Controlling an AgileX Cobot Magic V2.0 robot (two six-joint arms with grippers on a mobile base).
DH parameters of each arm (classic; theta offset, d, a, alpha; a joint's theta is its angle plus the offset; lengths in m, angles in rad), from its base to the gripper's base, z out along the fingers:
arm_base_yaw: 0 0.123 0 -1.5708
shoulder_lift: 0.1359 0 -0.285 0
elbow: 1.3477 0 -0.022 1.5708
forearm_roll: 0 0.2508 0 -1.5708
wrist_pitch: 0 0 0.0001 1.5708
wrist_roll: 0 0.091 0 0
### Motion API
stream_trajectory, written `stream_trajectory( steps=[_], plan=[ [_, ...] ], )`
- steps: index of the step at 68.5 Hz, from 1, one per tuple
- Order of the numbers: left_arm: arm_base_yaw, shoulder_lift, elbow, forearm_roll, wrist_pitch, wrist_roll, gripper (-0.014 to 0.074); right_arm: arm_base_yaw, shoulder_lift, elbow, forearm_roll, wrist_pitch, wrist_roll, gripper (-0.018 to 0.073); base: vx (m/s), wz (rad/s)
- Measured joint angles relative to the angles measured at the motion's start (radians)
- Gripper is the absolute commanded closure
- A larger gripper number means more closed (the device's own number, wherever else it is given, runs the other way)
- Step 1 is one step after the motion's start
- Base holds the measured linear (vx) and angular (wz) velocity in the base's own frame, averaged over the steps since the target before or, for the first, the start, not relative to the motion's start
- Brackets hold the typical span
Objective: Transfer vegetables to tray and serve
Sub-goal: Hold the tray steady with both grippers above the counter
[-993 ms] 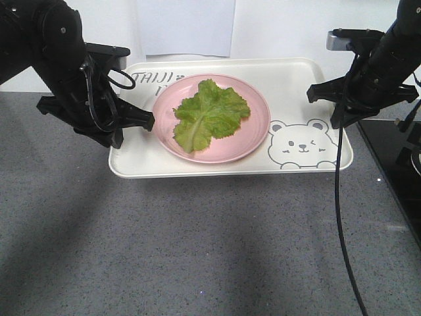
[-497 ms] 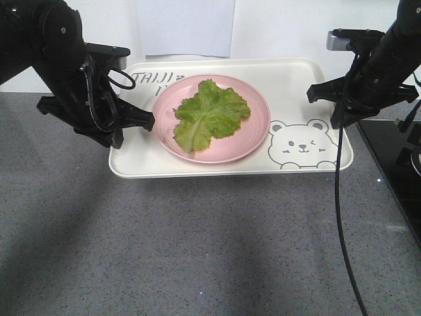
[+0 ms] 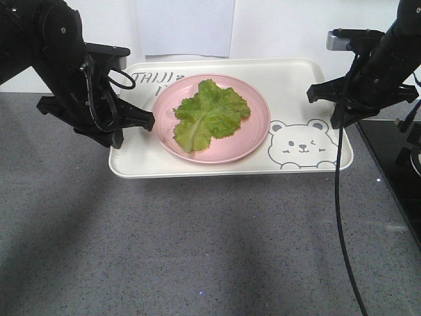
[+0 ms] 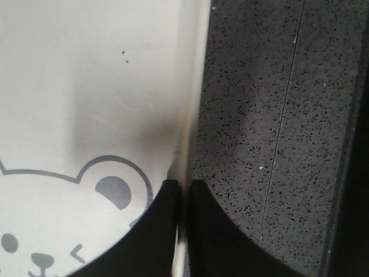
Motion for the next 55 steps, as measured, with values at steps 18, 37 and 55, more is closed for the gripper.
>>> stream_trajectory(
  steps=[18,37,55],
  plan=[
    [0.0,0.0,0.0,0.0,0.0,0.0,0.0602,0.0,0.0,0.0,0.0,0.0,0.0,0.0565,0.0,0.0],
    [0.0,0.0,0.0,0.0,0.0,0.0,0.0602,0.0,0.0,0.0,0.0,0.0,0.0,0.0565,0.0,0.0],
    [0.0,0.0,0.0,0.0,0.0,0.0,0.0602,0.0,0.0,0.0,0.0,0.0,0.0,0.0565,0.0,0.0]
  ],
)
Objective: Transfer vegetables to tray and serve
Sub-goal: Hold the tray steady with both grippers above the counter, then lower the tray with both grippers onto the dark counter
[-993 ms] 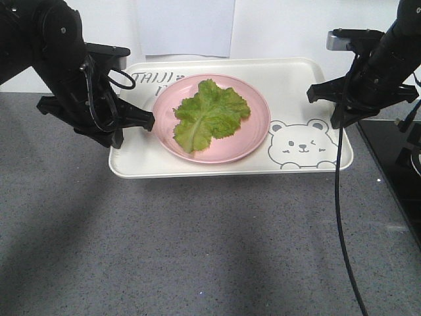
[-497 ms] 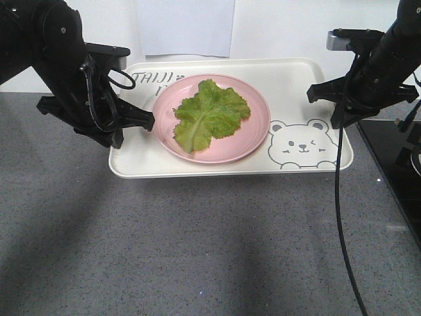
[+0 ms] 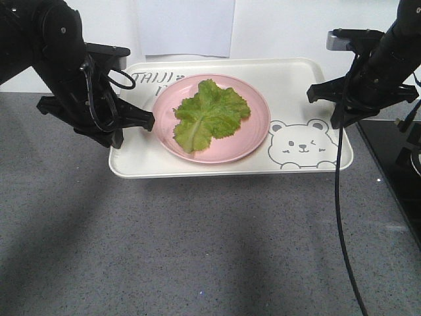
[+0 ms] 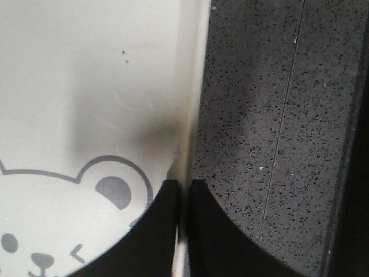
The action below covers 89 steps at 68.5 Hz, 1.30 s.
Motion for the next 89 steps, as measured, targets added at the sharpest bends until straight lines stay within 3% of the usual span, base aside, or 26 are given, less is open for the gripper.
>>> stream_trajectory(
  steps=[56,89],
  plan=[
    [0.0,0.0,0.0,0.001,0.0,0.0,0.0602,-0.001,0.0,0.0,0.004,0.0,-0.001,0.0565,0.0,0.0],
    [0.007,0.106,0.001,0.082,0.007,0.0,0.0602,-0.007,0.126,0.0,0.102,-0.016,-0.082,0.0564,0.0,0.0]
  ],
)
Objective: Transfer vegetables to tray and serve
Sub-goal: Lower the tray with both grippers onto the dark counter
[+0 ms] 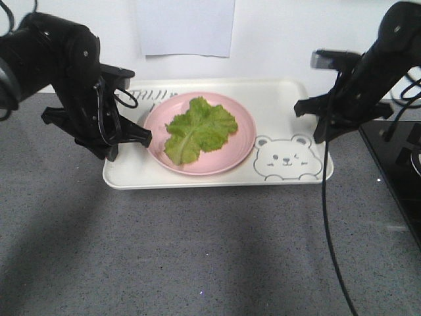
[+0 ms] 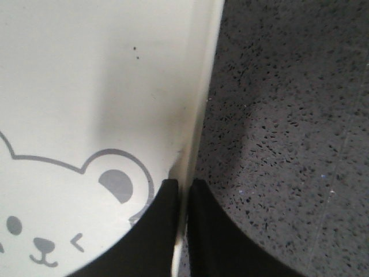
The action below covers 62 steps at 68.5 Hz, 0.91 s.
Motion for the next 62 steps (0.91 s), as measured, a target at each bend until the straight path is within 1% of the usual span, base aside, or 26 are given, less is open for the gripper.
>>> stream_trajectory(
  steps=[22,35,44,54,58,60,62],
  plan=[
    [0.0,0.085,0.0,0.002,-0.004,0.0,0.0602,0.0,0.113,0.0,-0.002,-0.01,-0.005,0.0557,0.0,0.0],
    [0.0,0.116,0.0,0.004,-0.012,0.0,0.0602,0.0,0.119,0.0,-0.005,-0.011,-0.011,0.0517,0.0,0.0],
    [0.0,0.127,0.0,0.005,-0.018,0.0,0.0602,0.0,0.119,0.0,-0.006,-0.01,-0.028,0.0448,0.0,0.0],
    [0.0,0.129,0.0,0.003,-0.025,0.0,0.0602,0.0,0.119,0.0,-0.005,-0.004,-0.03,0.0325,0.0,0.0],
    [0.0,0.129,0.0,0.0,-0.029,0.0,0.0595,0.0,0.119,0.0,-0.001,-0.002,-0.03,0.026,0.0,0.0],
    [0.0,0.129,0.0,-0.002,-0.031,0.0,0.0591,0.0,0.119,0.0,0.003,-0.002,-0.03,0.0246,0.0,0.0],
    [0.0,0.129,0.0,-0.003,-0.032,0.0,0.0586,0.0,0.119,0.0,0.006,-0.002,-0.03,0.0214,0.0,0.0]
  ],
)
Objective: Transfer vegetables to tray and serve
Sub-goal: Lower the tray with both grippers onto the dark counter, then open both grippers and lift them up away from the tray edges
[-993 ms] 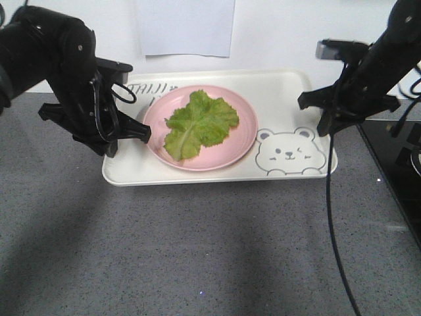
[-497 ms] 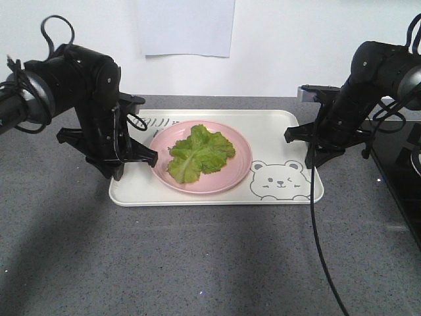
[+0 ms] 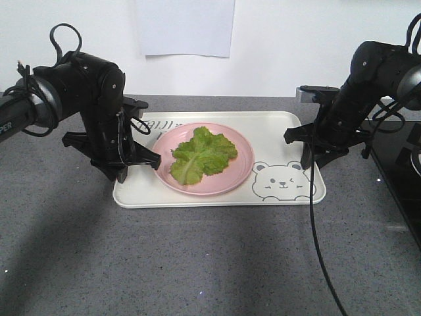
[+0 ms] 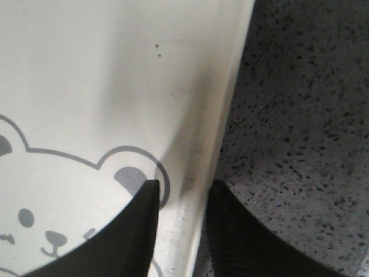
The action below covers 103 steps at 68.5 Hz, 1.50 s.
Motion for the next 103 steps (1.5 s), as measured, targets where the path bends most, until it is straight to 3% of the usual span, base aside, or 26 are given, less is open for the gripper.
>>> stream_trajectory(
  steps=[14,40,67,77,96,103],
  plan=[
    [0.0,0.0,0.0,-0.012,-0.006,0.0,0.0538,0.006,0.0,0.0,0.017,0.0,0.003,0.0113,0.0,0.0],
    [-0.012,0.0,0.0,-0.021,-0.013,0.025,0.0434,0.012,-0.002,0.0,0.051,-0.012,0.01,0.0113,0.0,0.0],
    [-0.012,0.0,0.0,-0.02,-0.015,0.026,0.0398,0.013,-0.024,0.0,0.006,-0.012,0.054,0.0125,0.0,0.0],
    [-0.012,-0.01,-0.001,-0.02,-0.015,0.026,0.0397,0.013,-0.078,0.0,0.005,-0.012,0.06,0.0202,0.0,0.0],
    [-0.012,-0.104,-0.001,-0.02,-0.015,0.026,0.0397,0.013,-0.241,0.0,0.034,-0.029,0.006,0.0578,0.0,0.0],
    [-0.012,-0.175,-0.001,-0.021,-0.025,0.026,0.0397,0.013,-0.306,0.0,0.074,-0.051,-0.051,0.0569,0.0,0.0]
  ],
)
